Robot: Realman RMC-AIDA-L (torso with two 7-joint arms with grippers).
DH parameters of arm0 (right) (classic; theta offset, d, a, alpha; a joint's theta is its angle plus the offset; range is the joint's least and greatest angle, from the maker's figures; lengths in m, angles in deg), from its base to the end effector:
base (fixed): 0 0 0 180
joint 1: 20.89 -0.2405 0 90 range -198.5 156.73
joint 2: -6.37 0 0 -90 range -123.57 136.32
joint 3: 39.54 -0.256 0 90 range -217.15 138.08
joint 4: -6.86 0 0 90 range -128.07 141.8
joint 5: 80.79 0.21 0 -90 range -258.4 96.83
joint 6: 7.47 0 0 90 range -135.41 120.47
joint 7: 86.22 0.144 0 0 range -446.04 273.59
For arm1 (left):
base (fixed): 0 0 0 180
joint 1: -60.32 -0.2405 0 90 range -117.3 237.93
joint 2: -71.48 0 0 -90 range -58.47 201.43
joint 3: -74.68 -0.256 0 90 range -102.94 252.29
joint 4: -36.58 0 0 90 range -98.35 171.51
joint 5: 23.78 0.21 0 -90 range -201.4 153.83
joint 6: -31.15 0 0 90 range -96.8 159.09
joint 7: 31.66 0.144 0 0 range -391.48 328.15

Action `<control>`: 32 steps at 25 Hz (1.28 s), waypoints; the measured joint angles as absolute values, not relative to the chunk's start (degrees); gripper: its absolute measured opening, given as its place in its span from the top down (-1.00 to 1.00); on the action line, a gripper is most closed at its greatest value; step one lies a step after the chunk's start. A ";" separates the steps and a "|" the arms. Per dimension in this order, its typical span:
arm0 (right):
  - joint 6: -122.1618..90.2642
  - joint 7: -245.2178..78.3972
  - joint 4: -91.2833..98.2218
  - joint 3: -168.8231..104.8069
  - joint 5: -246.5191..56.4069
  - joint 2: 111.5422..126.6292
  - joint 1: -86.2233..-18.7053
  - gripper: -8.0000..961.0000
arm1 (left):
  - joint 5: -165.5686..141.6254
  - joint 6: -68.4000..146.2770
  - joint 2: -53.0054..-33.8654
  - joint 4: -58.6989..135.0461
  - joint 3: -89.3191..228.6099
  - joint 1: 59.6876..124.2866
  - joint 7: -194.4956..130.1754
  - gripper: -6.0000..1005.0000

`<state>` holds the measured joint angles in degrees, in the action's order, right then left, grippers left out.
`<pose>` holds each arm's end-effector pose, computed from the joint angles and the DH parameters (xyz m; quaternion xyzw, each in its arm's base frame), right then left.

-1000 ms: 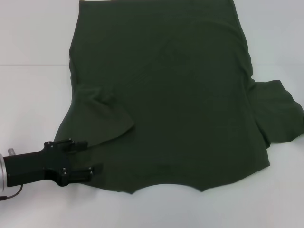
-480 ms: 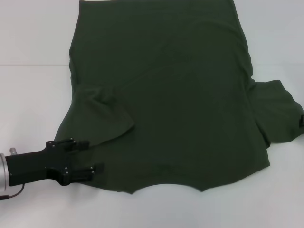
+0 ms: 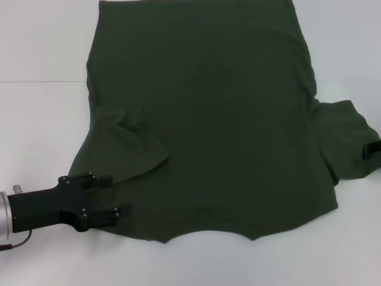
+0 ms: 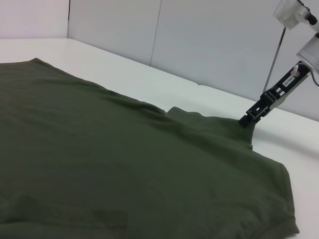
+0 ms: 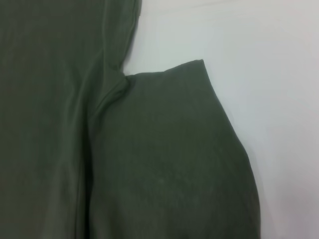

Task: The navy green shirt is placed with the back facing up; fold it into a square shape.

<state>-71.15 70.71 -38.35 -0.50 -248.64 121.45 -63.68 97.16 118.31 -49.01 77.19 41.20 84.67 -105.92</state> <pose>0.3186 0.4142 0.0709 -0.6897 0.6185 -0.0586 0.3719 -0.3078 0.3038 0.0051 -0.9334 -0.2351 -0.1959 0.1875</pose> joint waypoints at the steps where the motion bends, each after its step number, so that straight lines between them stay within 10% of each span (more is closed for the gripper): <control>1: -70.89 70.71 -38.08 -0.45 -248.64 121.45 -63.69 -0.90 | 97.16 118.31 -49.01 77.19 41.20 84.67 -106.03 -0.69; 24: -68.04 70.55 -35.41 2.33 -248.66 121.58 -63.48 -0.88 | 97.15 118.34 -49.10 77.19 41.24 84.75 -106.28 -0.69; 32: -67.56 70.68 -35.40 3.20 -248.66 121.69 -63.70 -0.16 | 96.92 118.33 -49.10 77.19 41.28 84.68 -106.28 -0.69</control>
<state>-67.56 70.68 -35.40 3.20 -248.66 121.69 -63.70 96.92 118.33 -49.10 77.19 41.28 84.68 -106.28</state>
